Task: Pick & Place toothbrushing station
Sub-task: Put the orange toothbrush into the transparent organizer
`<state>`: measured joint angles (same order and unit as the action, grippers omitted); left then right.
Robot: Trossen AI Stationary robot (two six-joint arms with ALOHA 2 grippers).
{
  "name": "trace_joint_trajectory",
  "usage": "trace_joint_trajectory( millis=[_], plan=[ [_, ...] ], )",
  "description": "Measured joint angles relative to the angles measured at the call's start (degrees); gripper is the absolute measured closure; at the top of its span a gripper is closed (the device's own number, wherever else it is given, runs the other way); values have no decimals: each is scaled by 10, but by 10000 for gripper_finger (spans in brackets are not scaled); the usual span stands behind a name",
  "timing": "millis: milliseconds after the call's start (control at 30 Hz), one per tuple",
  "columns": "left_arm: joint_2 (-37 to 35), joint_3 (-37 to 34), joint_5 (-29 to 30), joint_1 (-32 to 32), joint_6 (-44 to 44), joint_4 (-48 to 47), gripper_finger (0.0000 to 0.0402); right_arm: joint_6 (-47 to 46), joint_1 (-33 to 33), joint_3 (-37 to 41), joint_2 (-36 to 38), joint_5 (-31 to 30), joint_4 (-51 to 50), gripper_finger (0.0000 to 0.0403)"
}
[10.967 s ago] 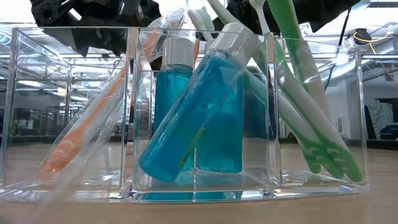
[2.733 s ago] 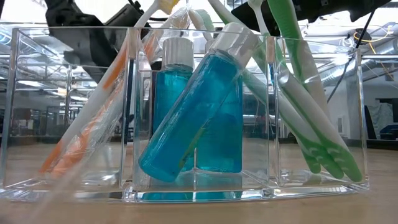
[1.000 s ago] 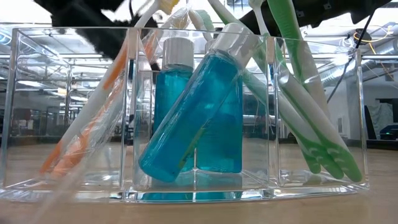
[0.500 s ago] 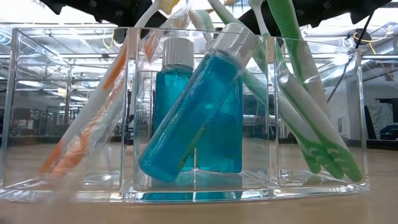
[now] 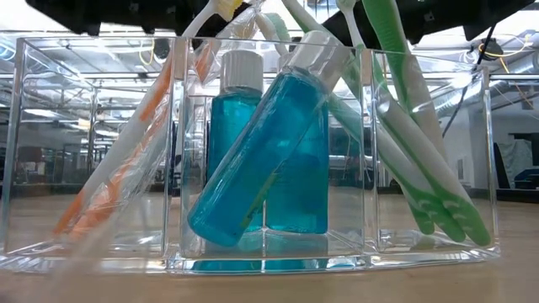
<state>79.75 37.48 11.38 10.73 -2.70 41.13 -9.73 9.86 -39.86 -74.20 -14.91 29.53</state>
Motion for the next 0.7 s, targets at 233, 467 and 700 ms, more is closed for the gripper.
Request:
trace_joint_trajectory(
  millis=[233, 467, 700],
  plan=[
    [26, -77, -60, -12, -8, 167, 388, 14, -1, 0, -3, 0, 49, 260],
    [45, -123, -64, -12, -10, 238, 388, 42, 12, 0, -33, 1, 180, 249],
    [44, -121, -67, -1, 6, 229, 388, 60, 14, 0, -116, 31, 352, 236]
  ],
)
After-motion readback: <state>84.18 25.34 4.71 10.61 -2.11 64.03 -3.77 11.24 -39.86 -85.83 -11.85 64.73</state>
